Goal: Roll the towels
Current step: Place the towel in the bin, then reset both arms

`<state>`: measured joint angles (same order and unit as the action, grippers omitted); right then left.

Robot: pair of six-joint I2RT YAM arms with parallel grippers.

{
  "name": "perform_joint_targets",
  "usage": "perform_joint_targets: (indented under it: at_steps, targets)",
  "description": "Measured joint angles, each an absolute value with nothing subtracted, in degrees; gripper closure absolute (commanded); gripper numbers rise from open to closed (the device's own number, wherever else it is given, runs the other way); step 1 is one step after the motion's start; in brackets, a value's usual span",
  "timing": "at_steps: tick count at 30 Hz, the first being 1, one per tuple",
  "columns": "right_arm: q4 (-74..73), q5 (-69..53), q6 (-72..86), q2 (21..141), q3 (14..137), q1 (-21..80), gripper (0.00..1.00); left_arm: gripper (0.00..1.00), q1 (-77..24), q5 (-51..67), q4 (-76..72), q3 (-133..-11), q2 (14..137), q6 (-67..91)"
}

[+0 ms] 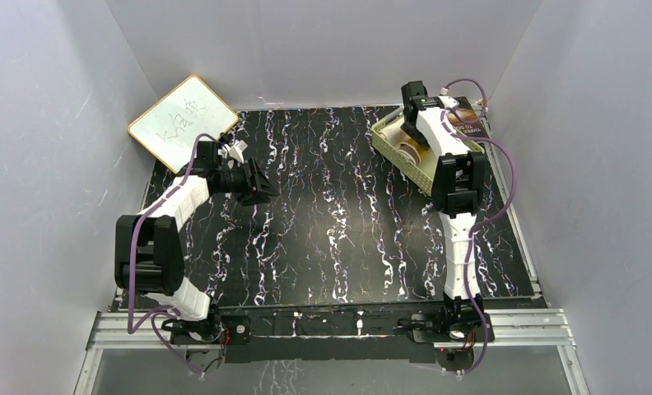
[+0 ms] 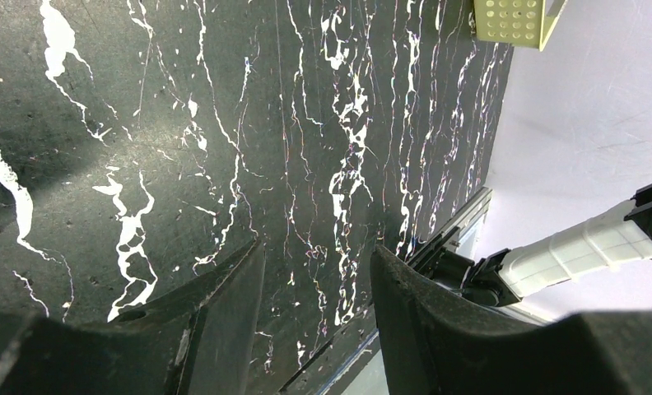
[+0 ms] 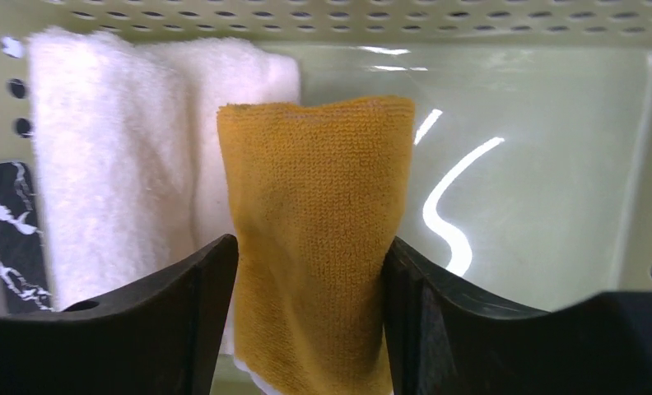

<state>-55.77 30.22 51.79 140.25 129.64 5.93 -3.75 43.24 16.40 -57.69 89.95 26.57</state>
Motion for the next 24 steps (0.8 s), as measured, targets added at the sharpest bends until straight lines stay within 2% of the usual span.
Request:
perform_joint_targets:
  at_steps: [2,5,14,21,24]
  targets:
    - [-53.5,29.6,50.7,140.2,129.5,6.2,0.20,0.51,-3.7,43.2,16.7,-58.1,90.0,26.4]
    - [-48.4,29.1,47.9,138.5,127.0,6.7,0.03,0.51,-3.7,43.3,16.7,-58.5,90.1,26.4]
    - [-35.3,21.7,40.2,125.0,123.8,8.4,0.02,0.50,-3.7,43.7,17.9,-60.8,90.0,25.5]
    - [-10.2,-1.6,31.6,99.2,96.1,7.0,0.02,0.48,-3.7,42.8,20.2,-67.6,87.1,22.3]
    - [-5.5,-10.8,28.3,92.7,90.1,6.6,0.02,0.44,-3.7,39.4,20.6,-68.3,82.3,20.7]
